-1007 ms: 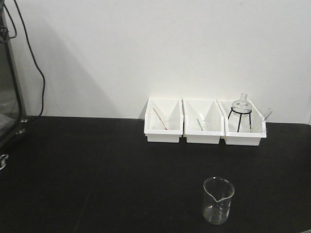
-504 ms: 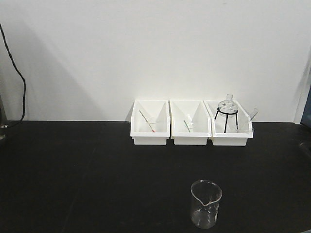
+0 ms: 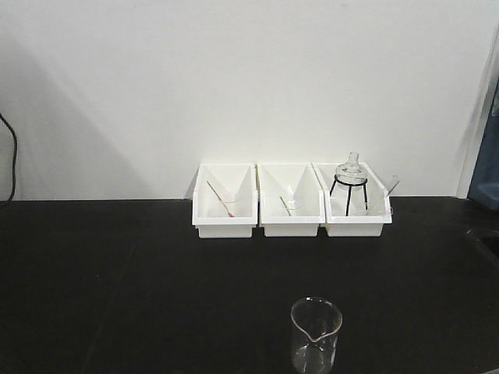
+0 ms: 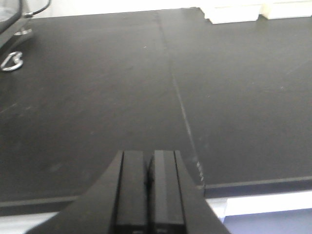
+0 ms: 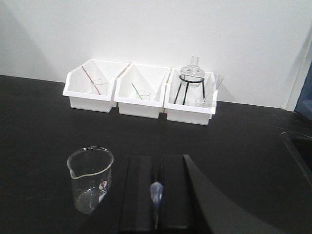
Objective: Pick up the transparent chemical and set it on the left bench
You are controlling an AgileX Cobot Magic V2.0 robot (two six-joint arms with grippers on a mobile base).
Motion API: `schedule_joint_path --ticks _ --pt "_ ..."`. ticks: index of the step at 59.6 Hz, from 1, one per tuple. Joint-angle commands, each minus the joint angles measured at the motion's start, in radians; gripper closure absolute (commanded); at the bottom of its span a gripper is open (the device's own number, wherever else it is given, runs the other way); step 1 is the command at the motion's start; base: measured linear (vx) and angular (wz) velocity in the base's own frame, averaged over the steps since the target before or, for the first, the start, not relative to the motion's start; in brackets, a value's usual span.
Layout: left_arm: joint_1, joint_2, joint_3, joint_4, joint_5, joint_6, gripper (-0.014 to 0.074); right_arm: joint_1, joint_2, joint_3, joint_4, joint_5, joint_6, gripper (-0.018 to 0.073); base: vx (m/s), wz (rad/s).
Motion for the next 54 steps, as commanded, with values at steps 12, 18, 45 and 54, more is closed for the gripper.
schedule_joint_path --ticks 12,18,45,54 --pt "-0.002 -0.019 0.016 -0.001 -0.078 -0.008 0.06 0.0 0.003 -0.03 -0.01 -0.077 -0.009 0.0564 0.09 -0.11" --pt "-0.002 -0.019 0.016 -0.001 -0.078 -0.008 0.06 0.0 0.003 -0.03 -0.01 -0.076 -0.009 0.0564 0.1 -0.04" --pt "-0.002 -0.019 0.016 -0.001 -0.078 -0.008 0.06 0.0 0.003 -0.03 -0.01 -0.076 -0.009 0.0564 0.11 0.02" --pt "-0.002 -0.019 0.016 -0.001 -0.078 -0.008 0.06 0.0 0.003 -0.03 -0.01 -0.076 -0.009 0.0564 0.07 0.0"
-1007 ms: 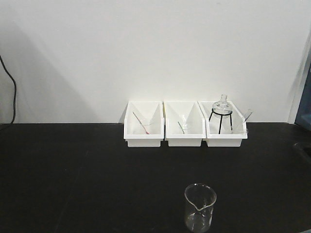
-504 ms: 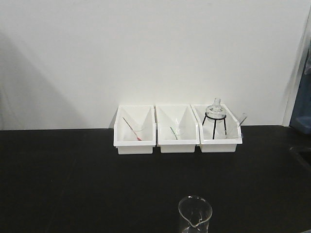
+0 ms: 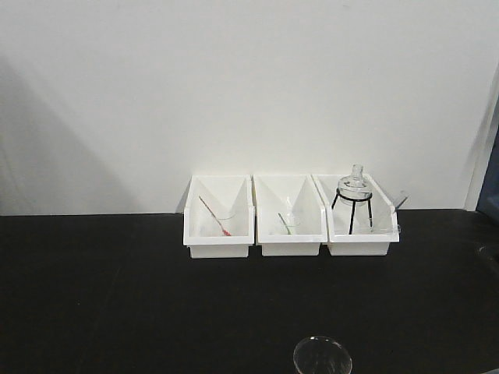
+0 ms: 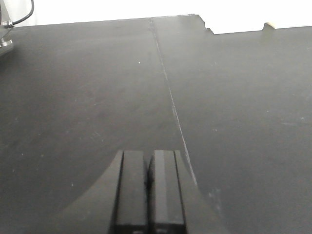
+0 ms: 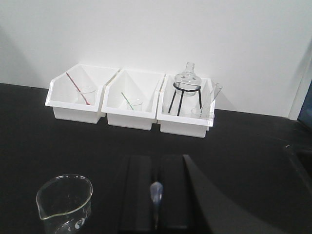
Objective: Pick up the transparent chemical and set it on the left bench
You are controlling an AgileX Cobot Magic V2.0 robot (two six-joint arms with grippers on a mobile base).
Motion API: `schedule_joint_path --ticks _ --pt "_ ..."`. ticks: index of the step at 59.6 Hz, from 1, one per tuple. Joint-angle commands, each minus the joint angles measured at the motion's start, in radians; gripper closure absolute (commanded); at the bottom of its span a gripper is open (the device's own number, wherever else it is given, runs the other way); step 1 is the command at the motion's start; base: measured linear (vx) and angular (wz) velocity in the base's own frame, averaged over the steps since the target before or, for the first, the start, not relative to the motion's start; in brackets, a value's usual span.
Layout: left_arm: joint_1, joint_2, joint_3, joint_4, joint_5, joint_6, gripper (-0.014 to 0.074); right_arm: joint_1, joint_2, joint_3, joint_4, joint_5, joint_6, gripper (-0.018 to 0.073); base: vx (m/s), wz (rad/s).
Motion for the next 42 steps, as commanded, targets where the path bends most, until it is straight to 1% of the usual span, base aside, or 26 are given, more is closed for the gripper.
schedule_joint_path --ticks 1,33,42 --pt "-0.002 -0.019 0.016 -0.001 -0.078 -0.008 0.06 0.0 0.003 -0.03 -0.01 -0.076 -0.009 0.0564 0.04 0.0" --pt "-0.002 -0.019 0.016 -0.001 -0.078 -0.008 0.06 0.0 0.003 -0.03 -0.01 -0.078 -0.008 0.0564 0.01 0.0" --pt "-0.002 -0.019 0.016 -0.001 -0.078 -0.008 0.06 0.0 0.011 -0.03 0.0 -0.127 0.007 0.0564 0.0 0.0"
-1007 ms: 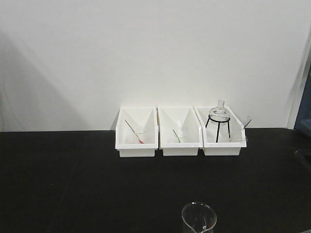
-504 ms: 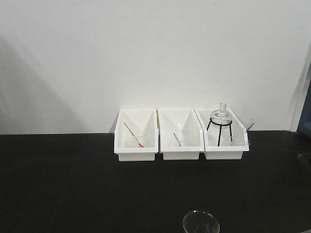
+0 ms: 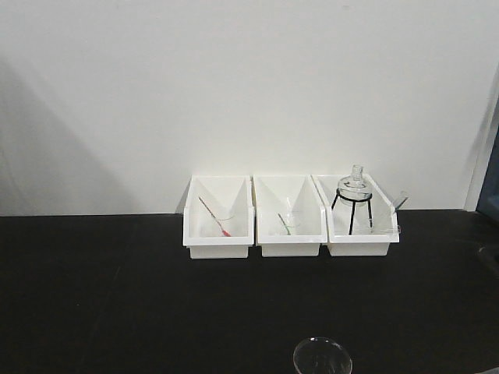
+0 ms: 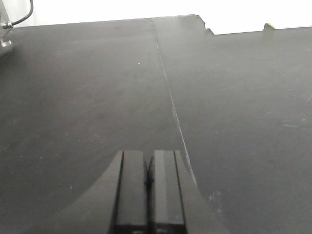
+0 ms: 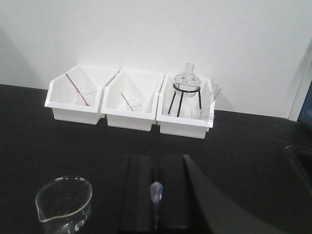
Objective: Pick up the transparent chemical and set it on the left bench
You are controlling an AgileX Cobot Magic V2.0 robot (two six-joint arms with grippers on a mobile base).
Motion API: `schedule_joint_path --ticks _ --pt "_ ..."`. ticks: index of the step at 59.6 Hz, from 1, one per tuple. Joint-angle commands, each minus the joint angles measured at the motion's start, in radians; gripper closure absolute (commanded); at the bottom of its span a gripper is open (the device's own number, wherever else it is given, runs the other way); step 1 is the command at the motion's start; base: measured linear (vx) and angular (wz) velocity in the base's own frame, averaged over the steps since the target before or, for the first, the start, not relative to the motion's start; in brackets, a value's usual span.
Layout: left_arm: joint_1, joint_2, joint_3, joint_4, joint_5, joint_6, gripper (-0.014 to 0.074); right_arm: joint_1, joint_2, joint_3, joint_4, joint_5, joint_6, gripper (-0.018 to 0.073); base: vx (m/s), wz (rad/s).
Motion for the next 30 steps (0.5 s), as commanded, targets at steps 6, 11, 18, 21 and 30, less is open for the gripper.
schedule_joint_path --ticks 6,11,18,21,30 --pt "-0.002 -0.019 0.016 -0.001 -0.078 -0.008 0.06 0.0 0.067 -0.03 0.04 -0.205 0.021 0.0564 0.0 0.0" --pt "-0.002 -0.019 0.016 -0.001 -0.078 -0.008 0.06 0.0 0.157 -0.03 0.048 -0.333 0.028 0.0564 0.0 0.0" --pt "-0.002 -0.019 0.016 -0.001 -0.078 -0.008 0.06 0.0 0.321 -0.031 0.047 -0.567 0.039 0.0564 0.0 0.0" --pt "-0.002 -0.019 0.016 -0.001 -0.078 -0.008 0.06 0.0 0.415 -0.037 0.046 -0.637 0.064 0.0564 0.0 0.0" --pt "-0.002 -0.019 0.016 -0.001 -0.078 -0.008 0.06 0.0 0.629 -0.098 -0.072 -0.744 0.159 0.0564 0.0 0.0"
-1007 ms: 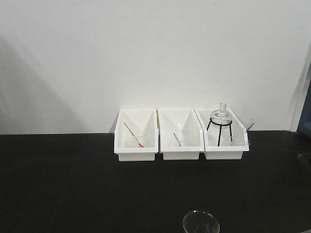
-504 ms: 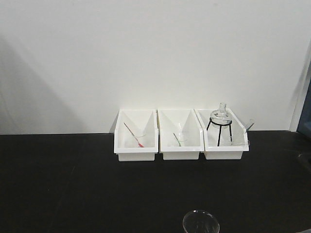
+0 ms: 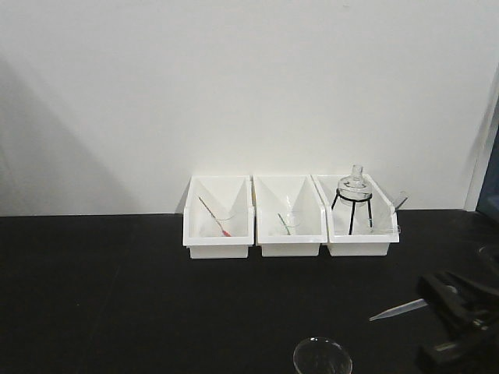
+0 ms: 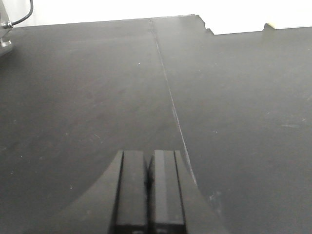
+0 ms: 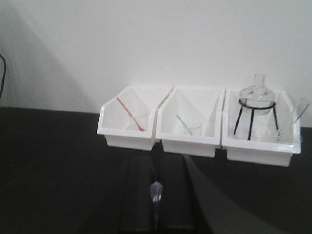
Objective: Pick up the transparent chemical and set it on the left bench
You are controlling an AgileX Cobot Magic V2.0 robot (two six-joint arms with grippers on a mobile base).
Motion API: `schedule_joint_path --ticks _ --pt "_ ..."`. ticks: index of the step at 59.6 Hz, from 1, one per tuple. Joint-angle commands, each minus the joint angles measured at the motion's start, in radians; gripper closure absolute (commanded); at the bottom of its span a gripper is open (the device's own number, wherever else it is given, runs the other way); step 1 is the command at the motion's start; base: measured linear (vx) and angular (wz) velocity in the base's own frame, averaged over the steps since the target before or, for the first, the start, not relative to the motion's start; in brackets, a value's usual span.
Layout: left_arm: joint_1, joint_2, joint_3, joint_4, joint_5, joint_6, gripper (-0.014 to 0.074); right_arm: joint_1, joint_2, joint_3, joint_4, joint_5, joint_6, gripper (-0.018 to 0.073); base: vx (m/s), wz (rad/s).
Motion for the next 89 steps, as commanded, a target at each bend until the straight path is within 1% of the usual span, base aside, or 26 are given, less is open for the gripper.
schedule_joint_path --ticks 1,3,9,14,22,33,41,47,51,58,63,69,75,82,89 --pt "-0.002 -0.019 0.016 -0.001 -0.078 -0.008 0.06 0.0 0.093 -0.071 -0.089 -0.159 0.059 0.0564 0.0 0.0" --pt "-0.002 -0.019 0.016 -0.001 -0.078 -0.008 0.06 0.0 0.139 -0.091 -0.141 -0.17 0.106 0.0564 0.0 0.0" --pt "-0.002 -0.019 0.016 -0.001 -0.078 -0.008 0.06 0.0 0.222 -0.14 -0.241 -0.17 0.218 0.0564 0.0 0.0" --pt "-0.002 -0.019 0.016 -0.001 -0.078 -0.008 0.06 0.0 0.274 -0.156 -0.306 -0.176 0.28 0.0564 0.0 0.0" --pt "-0.002 -0.019 0.016 -0.001 -0.078 -0.008 0.06 0.0 0.322 -0.156 -0.352 -0.179 0.307 0.0564 0.0 0.0" --pt "-0.002 -0.019 0.016 -0.001 -0.078 -0.008 0.06 0.0 0.389 -0.156 -0.354 -0.177 0.308 0.0564 0.0 0.0" --pt "-0.002 -0.019 0.016 -0.001 -0.078 -0.008 0.06 0.0 0.453 -0.156 -0.356 -0.211 0.301 0.0547 0.0 0.0" --pt "-0.002 -0.019 0.016 -0.001 -0.078 -0.008 0.06 0.0 0.491 -0.156 -0.355 -0.259 0.278 0.0494 0.0 0.0" --pt "-0.002 -0.019 0.016 -0.001 -0.078 -0.008 0.06 0.0 0.507 -0.156 -0.352 -0.281 0.274 0.0435 0.0 0.0" --pt "-0.002 -0.019 0.016 -0.001 -0.078 -0.008 0.06 0.0 0.518 -0.156 -0.349 -0.285 0.274 0.0278 0.0 0.0" --pt "-0.002 -0.019 0.016 -0.001 -0.078 -0.008 0.06 0.0 0.518 -0.156 -0.348 -0.283 0.272 0.015 0.0 0.0" --pt "-0.002 -0.019 0.016 -0.001 -0.078 -0.008 0.06 0.0 0.517 -0.156 -0.346 -0.285 0.251 0.005 0.0 0.0" --pt "-0.002 -0.019 0.016 -0.001 -0.078 -0.008 0.06 0.0 0.508 -0.156 -0.347 -0.285 0.247 0.0013 0.0 0.0" --pt "-0.002 -0.019 0.016 -0.001 -0.078 -0.008 0.06 0.0 0.47 -0.156 -0.347 -0.283 0.231 0.0017 0.0 0.0" --pt "-0.002 -0.019 0.016 -0.001 -0.078 -0.008 0.06 0.0 0.398 -0.156 -0.347 -0.261 0.228 0.004 0.0 0.0"
